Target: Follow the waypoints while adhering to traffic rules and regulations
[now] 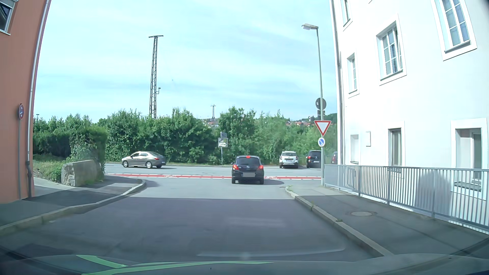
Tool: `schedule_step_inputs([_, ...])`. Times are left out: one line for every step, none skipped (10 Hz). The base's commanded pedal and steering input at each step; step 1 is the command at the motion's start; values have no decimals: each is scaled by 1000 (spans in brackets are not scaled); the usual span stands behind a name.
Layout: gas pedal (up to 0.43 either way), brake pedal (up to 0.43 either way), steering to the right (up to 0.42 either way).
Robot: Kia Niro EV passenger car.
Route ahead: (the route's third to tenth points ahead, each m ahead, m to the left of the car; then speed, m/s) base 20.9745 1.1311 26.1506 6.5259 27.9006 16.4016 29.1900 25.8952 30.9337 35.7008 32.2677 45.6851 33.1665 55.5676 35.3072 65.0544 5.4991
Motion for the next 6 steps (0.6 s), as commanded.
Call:
schedule_step_inputs([0,140,2])
schedule_step_inputs([0,146,3])
schedule_step_inputs([0,152,3])
schedule_step_inputs([0,152,3])
schedule_step_inputs([0,152,4])
schedule_step_inputs([0,146,4])
